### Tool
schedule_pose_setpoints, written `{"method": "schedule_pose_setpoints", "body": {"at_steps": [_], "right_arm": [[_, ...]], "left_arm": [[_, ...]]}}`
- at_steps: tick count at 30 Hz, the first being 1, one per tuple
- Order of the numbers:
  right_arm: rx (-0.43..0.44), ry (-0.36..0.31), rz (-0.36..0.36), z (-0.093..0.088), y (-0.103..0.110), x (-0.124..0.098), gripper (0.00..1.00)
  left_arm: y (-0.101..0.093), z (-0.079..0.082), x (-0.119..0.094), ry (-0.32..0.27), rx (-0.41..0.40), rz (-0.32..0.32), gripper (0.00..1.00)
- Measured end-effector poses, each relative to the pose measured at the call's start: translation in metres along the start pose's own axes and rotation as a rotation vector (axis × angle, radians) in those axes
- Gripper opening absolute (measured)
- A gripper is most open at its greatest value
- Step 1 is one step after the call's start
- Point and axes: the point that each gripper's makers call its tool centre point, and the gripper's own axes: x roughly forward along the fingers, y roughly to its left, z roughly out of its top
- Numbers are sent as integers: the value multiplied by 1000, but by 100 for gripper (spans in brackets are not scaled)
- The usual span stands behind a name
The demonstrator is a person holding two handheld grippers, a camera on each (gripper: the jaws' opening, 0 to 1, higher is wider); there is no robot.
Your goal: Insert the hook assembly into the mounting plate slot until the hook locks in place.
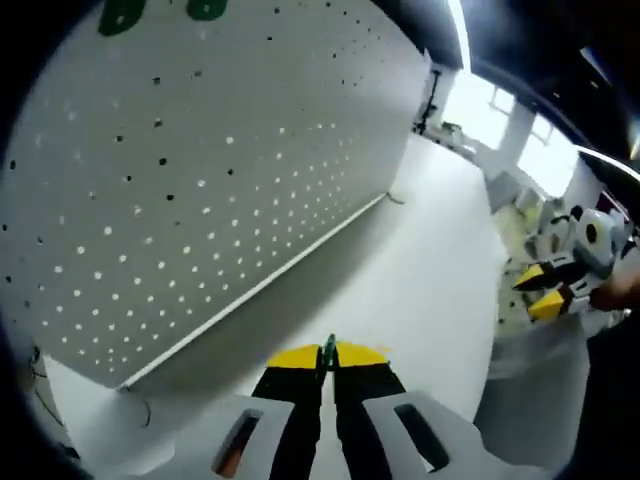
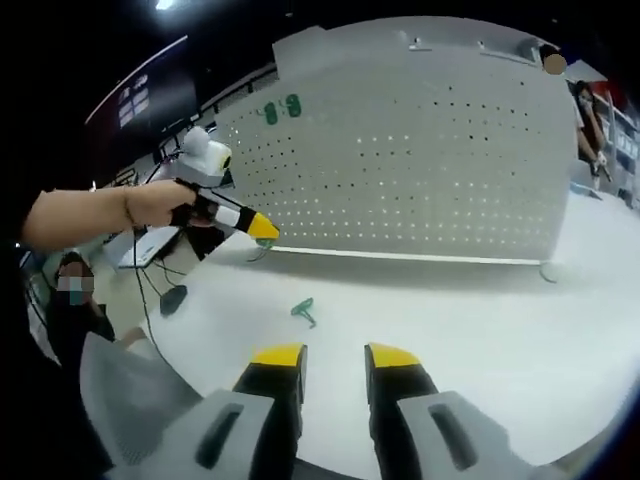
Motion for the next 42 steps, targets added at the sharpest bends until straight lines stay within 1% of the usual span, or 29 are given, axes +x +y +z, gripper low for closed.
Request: {"method": "schedule_pose_setpoints", "body": {"at_steps": [1,2,5,6,7,8,9,10,12,14,16,19,22,24,25,28,33,38,42], "right_arm": [[2,-3,7,2,3,0,21],[5,-10,18,4,7,1,21],[22,-29,46,12,17,4,21],[27,-37,55,15,21,4,21],[34,-50,69,20,26,5,21],[37,-56,77,23,29,5,20],[41,-65,88,28,34,5,20],[43,-68,92,29,36,6,20],[47,-82,107,36,43,6,20],[59,-93,119,40,48,6,20],[68,-103,132,44,53,6,20],[68,-108,146,46,59,7,20],[80,-114,163,49,64,9,20],[86,-119,168,50,67,10,20],[88,-120,169,51,67,10,20],[98,-128,173,53,69,10,20],[90,-132,171,55,70,9,19],[66,-126,174,54,75,9,18],[78,-133,181,55,77,9,17]], "left_arm": [[-4,2,-2,-23,-22,-4,2],[-10,6,-5,-62,-53,-13,2],[-22,7,-11,-94,-80,-21,2],[-29,8,-13,-110,-88,-30,2],[-37,9,-13,-130,-113,-53,2],[-51,11,-14,-156,-161,-105,2],[-59,15,-16,-193,-210,-131,2],[-66,16,-17,-214,-273,-150,2],[-75,16,-19,-236,-301,-162,2],[-84,12,-20,-248,-296,-155,2],[-91,11,-22,-269,-319,-158,2],[-103,10,-26,-302,-386,-187,2],[-109,8,-29,-323,-412,-193,2],[-113,9,-30,-342,-445,-210,2],[-114,11,-31,-363,-471,-218,2],[-119,10,-34,-390,-515,-229,2],[-127,8,-37,-422,-577,-254,2],[-134,6,-38,-433,-596,-263,2],[-138,4,-41,-442,-613,-280,2]]}}
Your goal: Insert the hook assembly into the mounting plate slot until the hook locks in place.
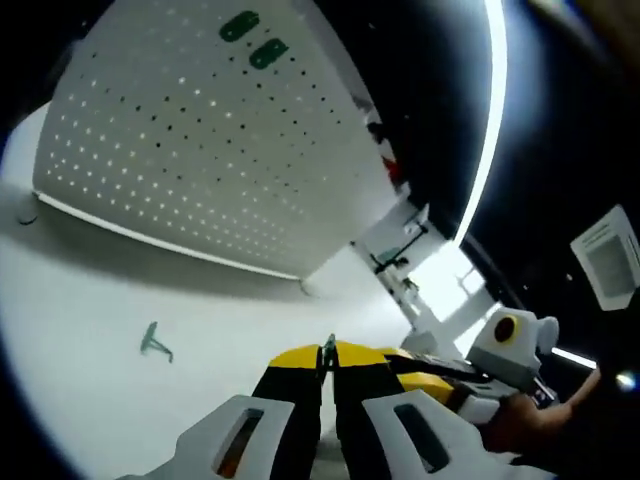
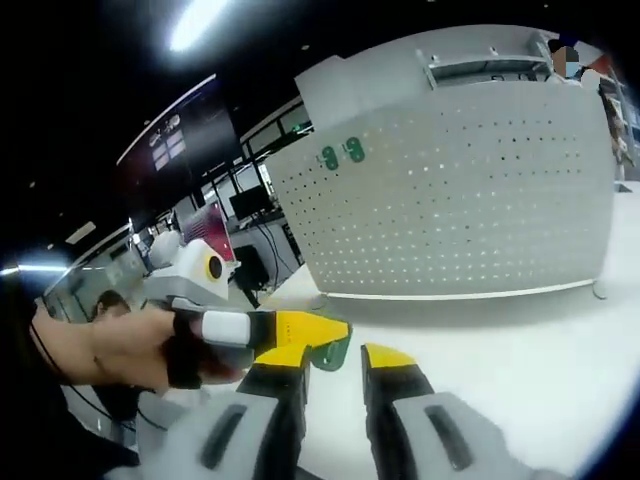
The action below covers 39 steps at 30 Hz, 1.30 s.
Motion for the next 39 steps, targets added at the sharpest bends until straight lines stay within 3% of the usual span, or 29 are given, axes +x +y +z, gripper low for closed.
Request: {"method": "schedule_pose_setpoints", "body": {"at_steps": [12,24,33,39], "right_arm": [[94,-32,34,1,7,-4,12],[267,-65,94,-3,23,-9,4],[325,-59,102,-2,25,-11,3],[318,-52,106,-3,26,-10,3]], "left_arm": [[-8,-1,-13,-34,-33,-27,2],[-12,-5,-22,-76,-75,-31,2],[-14,-5,-24,-100,-76,-28,2],[-13,-5,-25,-117,-86,-16,2]]}}
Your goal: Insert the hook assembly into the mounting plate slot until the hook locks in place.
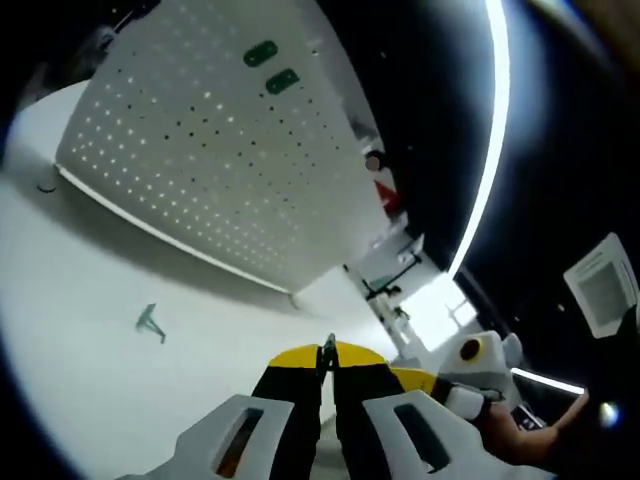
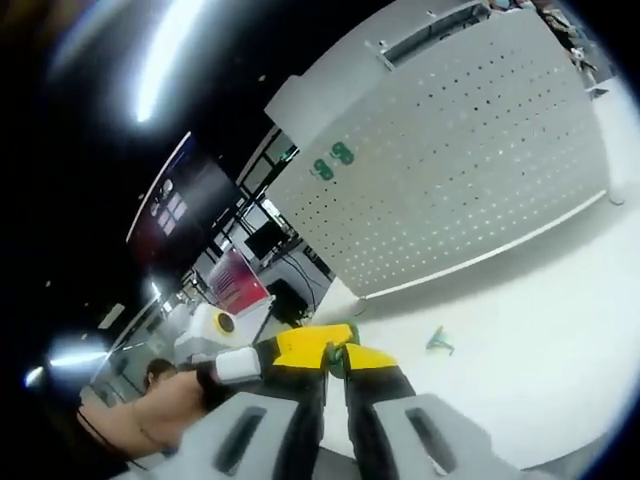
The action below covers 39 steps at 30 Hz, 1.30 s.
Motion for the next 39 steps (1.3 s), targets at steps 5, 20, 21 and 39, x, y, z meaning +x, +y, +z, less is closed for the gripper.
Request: {"method": "schedule_pose_setpoints", "body": {"at_steps": [5,20,21,39], "right_arm": [[6,18,17,-2,2,2,2],[-26,73,9,-5,-2,9,0],[-29,74,9,-5,-2,9,0],[-23,118,3,-11,-8,12,0]], "left_arm": [[2,1,-3,-5,-19,0,2],[7,4,-3,3,22,36,3],[7,4,-3,3,31,42,3],[12,2,-2,24,157,99,2]]}}
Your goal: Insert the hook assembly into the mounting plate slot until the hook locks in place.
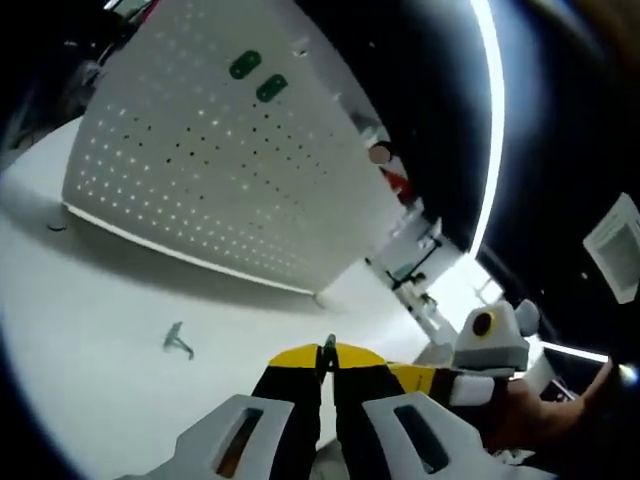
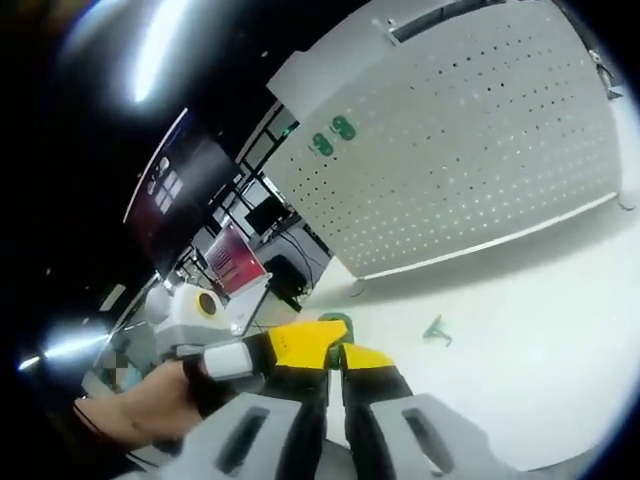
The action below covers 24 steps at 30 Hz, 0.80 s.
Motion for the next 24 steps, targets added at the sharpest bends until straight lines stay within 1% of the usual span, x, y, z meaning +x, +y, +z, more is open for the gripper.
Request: {"method": "schedule_pose_setpoints", "body": {"at_steps": [2,4,6,8,9,11,13,15,16,18,20,22,23,24], "right_arm": [[-8,10,0,-2,0,0,0],[-10,5,-3,-2,1,0,0],[-21,-5,-10,0,1,0,0],[-36,-18,-13,3,2,-1,0],[-58,-28,-6,5,4,-1,0],[-93,-28,-6,6,6,0,0],[-143,-21,-14,7,8,4,0],[-174,-28,-24,11,7,6,0],[-184,-27,-27,12,7,7,0],[-219,-37,-37,16,5,9,0],[-242,-50,-43,22,5,11,0],[-279,-68,-60,28,3,13,0],[-293,-78,-65,31,4,14,0],[-317,-93,-72,35,5,16,0]], "left_arm": [[1,-1,0,6,23,5,2],[0,0,0,6,41,6,2],[-1,2,0,7,75,7,2],[-3,5,0,-1,119,-18,3],[-4,7,-1,-3,130,-25,3],[-4,10,-3,4,193,-27,3],[-1,12,-4,15,254,-6,4],[-2,15,-4,6,288,-4,5],[-2,16,-4,10,289,-3,7],[0,19,-8,14,342,-2,10],[4,23,-12,4,315,-2,15],[9,26,-16,3,287,4,25],[11,28,-18,-1,286,12,32],[14,31,-22,-11,302,28,36]]}}
